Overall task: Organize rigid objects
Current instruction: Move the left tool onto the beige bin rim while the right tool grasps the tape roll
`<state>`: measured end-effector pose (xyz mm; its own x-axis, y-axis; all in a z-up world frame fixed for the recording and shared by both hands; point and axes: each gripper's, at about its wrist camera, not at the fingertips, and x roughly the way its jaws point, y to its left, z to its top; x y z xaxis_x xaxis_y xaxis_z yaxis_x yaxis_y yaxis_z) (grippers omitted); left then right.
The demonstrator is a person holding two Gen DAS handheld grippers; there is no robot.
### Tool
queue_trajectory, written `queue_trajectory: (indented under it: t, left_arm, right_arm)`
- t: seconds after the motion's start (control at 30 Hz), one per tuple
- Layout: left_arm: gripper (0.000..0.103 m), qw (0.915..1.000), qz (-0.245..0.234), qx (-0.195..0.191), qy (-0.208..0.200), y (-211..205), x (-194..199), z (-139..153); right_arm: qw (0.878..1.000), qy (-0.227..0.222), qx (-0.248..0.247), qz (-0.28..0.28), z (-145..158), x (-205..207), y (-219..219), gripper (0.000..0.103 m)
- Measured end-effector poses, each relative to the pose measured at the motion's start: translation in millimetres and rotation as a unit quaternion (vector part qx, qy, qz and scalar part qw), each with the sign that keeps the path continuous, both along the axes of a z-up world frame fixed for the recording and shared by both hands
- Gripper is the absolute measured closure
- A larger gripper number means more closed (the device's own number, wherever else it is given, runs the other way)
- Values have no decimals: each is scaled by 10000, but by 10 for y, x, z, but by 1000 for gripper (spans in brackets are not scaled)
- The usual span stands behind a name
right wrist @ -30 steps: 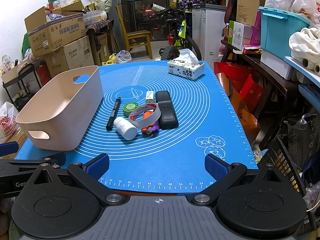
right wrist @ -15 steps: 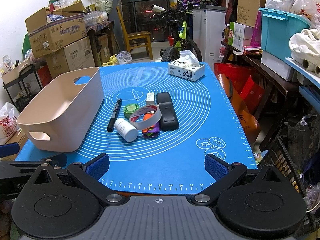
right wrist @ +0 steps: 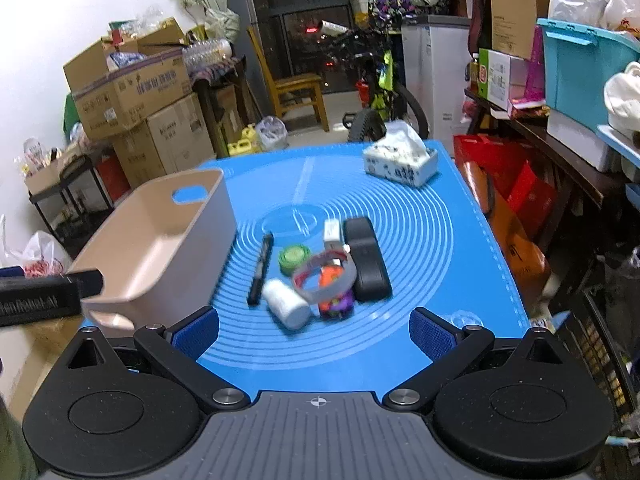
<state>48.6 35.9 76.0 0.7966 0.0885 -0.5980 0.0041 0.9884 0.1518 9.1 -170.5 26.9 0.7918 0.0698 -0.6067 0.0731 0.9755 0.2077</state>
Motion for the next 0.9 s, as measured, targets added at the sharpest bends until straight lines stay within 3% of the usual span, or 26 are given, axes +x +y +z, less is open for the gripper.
queue_trajectory:
  t: [0.33,0.47,0.6,0.9]
  left_arm:
    - [1,9995,235,58,190,443,644,19]
    - [1,9986,276,160,431,680,935,-85]
    - [4,9949,617,214,766,946,1236,-207]
    - [4,9857,782,213,1479,1283,1729,-564]
  right_arm:
    - [9995,-23,-61,-310,91,561,-151,2]
    - [9982,144,-152,-557,-51,809,-219,2]
    - [9974,309,-213,-620,-222,1025,-223,2]
    - [9969,593,-205,-470,-641,1350,-168,2]
